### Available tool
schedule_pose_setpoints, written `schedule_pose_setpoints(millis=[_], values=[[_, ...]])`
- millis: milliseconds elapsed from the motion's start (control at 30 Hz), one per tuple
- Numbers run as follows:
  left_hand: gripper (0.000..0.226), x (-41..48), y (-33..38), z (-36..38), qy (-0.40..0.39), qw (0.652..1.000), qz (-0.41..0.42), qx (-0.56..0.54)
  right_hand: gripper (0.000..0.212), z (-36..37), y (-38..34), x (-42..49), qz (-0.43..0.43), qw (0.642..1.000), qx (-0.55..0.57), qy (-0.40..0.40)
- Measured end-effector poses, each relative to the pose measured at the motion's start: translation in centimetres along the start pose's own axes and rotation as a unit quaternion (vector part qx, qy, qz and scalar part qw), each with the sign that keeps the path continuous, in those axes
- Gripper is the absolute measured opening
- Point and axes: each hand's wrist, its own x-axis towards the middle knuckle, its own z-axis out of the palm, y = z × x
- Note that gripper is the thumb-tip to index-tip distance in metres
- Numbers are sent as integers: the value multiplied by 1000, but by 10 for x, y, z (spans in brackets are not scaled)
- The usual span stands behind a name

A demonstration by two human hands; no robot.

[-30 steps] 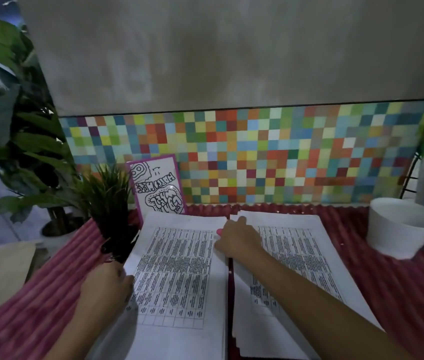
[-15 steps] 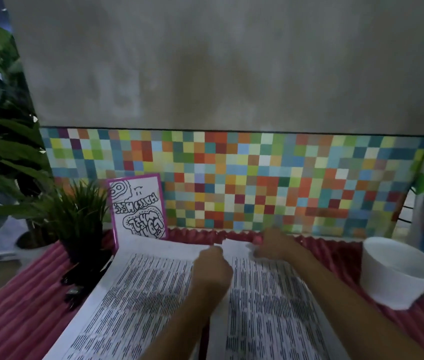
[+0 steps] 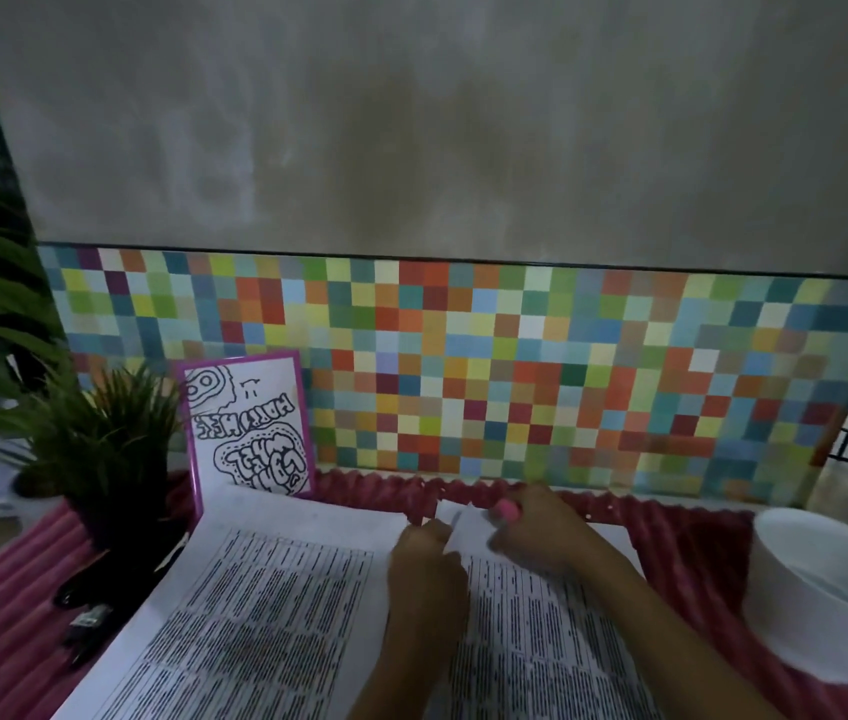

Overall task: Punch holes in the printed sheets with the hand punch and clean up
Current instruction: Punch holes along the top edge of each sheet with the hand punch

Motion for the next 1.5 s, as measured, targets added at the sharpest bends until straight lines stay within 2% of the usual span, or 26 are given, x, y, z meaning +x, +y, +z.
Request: schedule_pose_setpoints(millis=[67,233,300,433,500,600,767,833,900,1167,1300,1367,1400,1467,1500], values=[[20,0,-1,5,-6,998,21,50,26,3,-1,2,8,1000,5,-5],[33,-8,2,16,-58,983,5,174,27,2,-7,6,23,999,-11,-31],[37,-10,3,17,-43,984,12,174,23,2,-6,9,26,999,-1,-31],[40,-5,2,8,51,997,37,54,16,-4,-7,15,32,997,40,-54],[44,-2,-1,6,40,997,12,-69,11,-6,-12,14,29,997,34,-56],[41,4,-6,2,12,975,-42,-220,18,-6,-20,11,20,999,21,-39],[27,13,-8,-8,-5,976,-15,-218,9,-8,-28,5,-19,998,63,-5],[22,15,-8,-10,-27,974,-3,-226,25,-9,-32,0,-55,997,56,21],[19,18,-10,-10,-39,969,-3,-244,27,-11,-37,-5,-85,995,12,43],[25,16,-14,-8,-46,940,16,-336,31,-31,-60,-18,-53,992,-73,90],[28,13,-15,-4,-13,946,49,-322,27,-36,-65,-23,-55,991,-92,78],[24,10,-11,-2,10,941,59,-334,14,-41,-64,-23,-84,990,-43,102],[24,8,-9,-2,16,937,66,-342,17,-46,-66,-25,-102,986,18,130],[25,7,-7,-1,18,929,79,-360,56,-58,-71,-28,-142,950,179,212],[26,6,-6,0,15,924,82,-372,68,-63,-75,-29,-160,914,277,251]])
